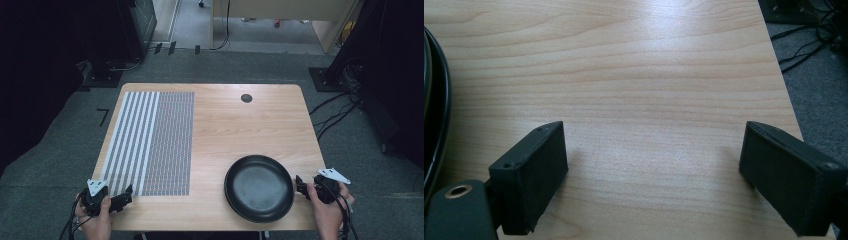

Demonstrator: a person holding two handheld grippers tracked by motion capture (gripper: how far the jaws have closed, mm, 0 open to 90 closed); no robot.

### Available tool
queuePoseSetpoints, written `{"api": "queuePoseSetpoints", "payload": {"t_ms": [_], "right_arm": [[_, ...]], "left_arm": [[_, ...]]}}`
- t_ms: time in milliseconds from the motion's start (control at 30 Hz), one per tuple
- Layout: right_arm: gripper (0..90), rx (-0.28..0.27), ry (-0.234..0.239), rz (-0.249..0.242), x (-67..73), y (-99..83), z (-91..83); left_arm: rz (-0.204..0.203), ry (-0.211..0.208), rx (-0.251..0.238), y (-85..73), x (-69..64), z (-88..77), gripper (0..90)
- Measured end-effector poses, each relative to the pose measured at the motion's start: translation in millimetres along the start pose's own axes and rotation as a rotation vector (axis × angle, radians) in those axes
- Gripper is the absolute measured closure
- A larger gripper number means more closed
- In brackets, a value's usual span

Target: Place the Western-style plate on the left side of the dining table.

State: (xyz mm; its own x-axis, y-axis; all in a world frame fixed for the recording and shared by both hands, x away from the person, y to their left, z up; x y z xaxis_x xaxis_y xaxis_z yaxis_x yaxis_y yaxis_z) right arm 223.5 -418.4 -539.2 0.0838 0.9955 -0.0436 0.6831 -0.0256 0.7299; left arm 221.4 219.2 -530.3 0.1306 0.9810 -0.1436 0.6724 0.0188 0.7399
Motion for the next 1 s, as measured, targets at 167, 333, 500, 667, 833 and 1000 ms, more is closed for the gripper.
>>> {"api": "queuePoseSetpoints", "payload": {"t_ms": [167,333,500,667,833,1000], "right_arm": [[11.1,0.000,0.000,0.000,0.1,0.0,0.0],[10.9,0.000,0.000,-0.001,0.1,0.0,0.1],[10.7,0.001,0.000,0.000,0.2,-0.1,0.2],[10.5,0.001,0.000,0.000,0.2,-0.1,0.2],[10.5,0.001,0.000,0.000,0.3,-0.2,0.1],[10.5,0.001,0.000,0.001,0.3,-0.2,0.1]], "left_arm": [[-0.007,-0.009,-0.005,3.0,-3.7,-0.5,0.0],[0.033,-0.043,-0.005,5.7,-24.0,0.5,0.0],[0.073,-0.080,-0.017,12.1,-45.7,-0.4,0.0],[0.107,-0.110,-0.032,19.5,-66.8,-1.2,0.0],[0.144,-0.140,-0.039,26.3,-90.2,2.0,0.0],[0.181,-0.174,-0.057,40.0,-115.5,8.5,0.0]]}}
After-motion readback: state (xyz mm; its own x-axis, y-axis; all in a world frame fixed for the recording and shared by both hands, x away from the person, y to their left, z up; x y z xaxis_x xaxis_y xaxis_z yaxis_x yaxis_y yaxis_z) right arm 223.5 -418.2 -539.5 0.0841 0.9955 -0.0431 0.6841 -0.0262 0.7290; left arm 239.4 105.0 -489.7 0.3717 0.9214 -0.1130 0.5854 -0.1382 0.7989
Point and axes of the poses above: each handheld gripper's, and its own axes: z roughly forward along the jaws, y roughly out of its top, x roughly to its left, the point moved 2 cm from there along z, roughly forward along the jaws, and after that the axes turned 6 degrees about -y, right-handed, at the moved point
